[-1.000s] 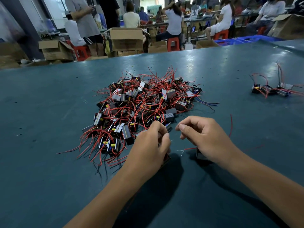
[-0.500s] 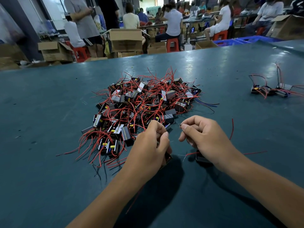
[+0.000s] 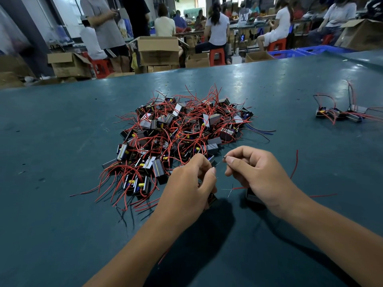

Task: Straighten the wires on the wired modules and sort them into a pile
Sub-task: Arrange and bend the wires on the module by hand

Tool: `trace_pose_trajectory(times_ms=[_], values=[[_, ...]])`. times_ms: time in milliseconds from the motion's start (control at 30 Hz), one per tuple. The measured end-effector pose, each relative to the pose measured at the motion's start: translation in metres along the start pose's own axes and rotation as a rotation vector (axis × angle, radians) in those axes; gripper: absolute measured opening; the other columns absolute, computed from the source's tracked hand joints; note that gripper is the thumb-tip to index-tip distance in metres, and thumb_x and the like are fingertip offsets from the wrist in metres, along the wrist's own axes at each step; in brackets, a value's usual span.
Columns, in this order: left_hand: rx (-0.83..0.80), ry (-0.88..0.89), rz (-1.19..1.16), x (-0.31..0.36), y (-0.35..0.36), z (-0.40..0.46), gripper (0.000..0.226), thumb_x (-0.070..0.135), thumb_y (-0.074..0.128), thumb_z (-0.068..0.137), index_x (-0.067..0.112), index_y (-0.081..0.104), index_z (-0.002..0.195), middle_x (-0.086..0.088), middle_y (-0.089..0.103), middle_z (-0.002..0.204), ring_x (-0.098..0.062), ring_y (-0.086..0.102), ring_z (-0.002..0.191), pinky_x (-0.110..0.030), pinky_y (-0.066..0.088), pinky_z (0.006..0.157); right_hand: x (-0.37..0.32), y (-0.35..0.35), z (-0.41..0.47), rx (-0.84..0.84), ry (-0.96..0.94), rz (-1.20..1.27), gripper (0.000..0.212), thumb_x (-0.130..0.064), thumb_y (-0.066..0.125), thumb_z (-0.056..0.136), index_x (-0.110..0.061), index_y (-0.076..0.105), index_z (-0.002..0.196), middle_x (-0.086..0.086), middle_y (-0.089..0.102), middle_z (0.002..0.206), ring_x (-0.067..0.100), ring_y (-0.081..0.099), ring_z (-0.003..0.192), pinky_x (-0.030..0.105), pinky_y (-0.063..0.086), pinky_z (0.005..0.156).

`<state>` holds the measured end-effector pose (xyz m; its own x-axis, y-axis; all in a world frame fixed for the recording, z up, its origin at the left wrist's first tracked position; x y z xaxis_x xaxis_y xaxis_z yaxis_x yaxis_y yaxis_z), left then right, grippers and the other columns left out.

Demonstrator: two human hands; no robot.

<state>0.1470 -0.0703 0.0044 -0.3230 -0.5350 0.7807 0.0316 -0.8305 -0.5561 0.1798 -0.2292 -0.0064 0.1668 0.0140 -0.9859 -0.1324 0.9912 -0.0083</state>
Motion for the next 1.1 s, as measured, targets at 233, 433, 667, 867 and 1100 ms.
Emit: trace_pose_trajectory(times_ms=[233,433,667,867,1100], values=[[0.053,0.078,0.05,0.007,-0.003,-0.001,0.013,0.029,0.06,0.097,0.028,0.059,0.085,0.015,0.062,0.072,-0.016,0.053,0.054,-0.024,0.044,0.051,-0.002,0.001,-0.002,-0.024,-0.024,-0.002,0.009,-0.013,0.066,0.093,-0.013,0.069,0.085,0.002,0.066,0.061,0.014,0.044,0.054,0.017,0.036,0.05],[0.103,0.114,0.002,0.009,-0.005,0.0,0.012,0.025,0.066,0.096,0.025,0.064,0.084,0.011,0.06,0.067,-0.01,0.049,0.053,-0.017,0.038,0.049,-0.005,0.005,-0.005,-0.058,-0.058,-0.008,0.01,-0.014,0.065,0.094,-0.016,0.069,0.085,-0.001,0.066,0.062,0.006,0.049,0.055,0.014,0.04,0.053],[0.164,0.054,-0.096,0.004,-0.006,0.0,0.017,0.02,0.066,0.095,0.02,0.063,0.079,-0.002,0.064,0.066,-0.02,0.056,0.058,-0.034,0.046,0.053,-0.009,0.009,-0.007,-0.072,-0.079,0.015,0.007,-0.008,0.064,0.093,-0.01,0.067,0.087,0.0,0.065,0.06,-0.002,0.049,0.045,0.006,0.035,0.048],[0.14,0.018,-0.15,0.007,-0.003,-0.003,0.016,0.019,0.065,0.096,0.017,0.063,0.08,-0.007,0.065,0.064,-0.029,0.06,0.055,-0.048,0.05,0.052,-0.006,0.011,-0.009,-0.066,-0.07,0.073,0.007,-0.004,0.065,0.091,-0.007,0.066,0.086,-0.001,0.064,0.057,-0.002,0.053,0.046,0.005,0.038,0.048],[0.087,0.047,-0.157,0.01,-0.003,-0.004,0.013,0.021,0.065,0.096,0.02,0.065,0.083,-0.008,0.064,0.065,-0.029,0.061,0.057,-0.049,0.052,0.053,-0.006,0.011,-0.008,-0.076,-0.061,0.056,0.012,-0.005,0.062,0.094,-0.011,0.066,0.084,0.0,0.065,0.059,0.005,0.054,0.056,0.012,0.043,0.057]])
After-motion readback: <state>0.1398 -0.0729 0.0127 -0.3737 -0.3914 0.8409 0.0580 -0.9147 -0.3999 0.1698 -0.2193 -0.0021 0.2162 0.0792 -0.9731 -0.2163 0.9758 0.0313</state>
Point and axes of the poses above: each hand's wrist, its own z-axis towards the middle knuckle, its own y-axis out of the palm, x = y × z, the point moved 5 cm from there along z, towards the middle knuckle
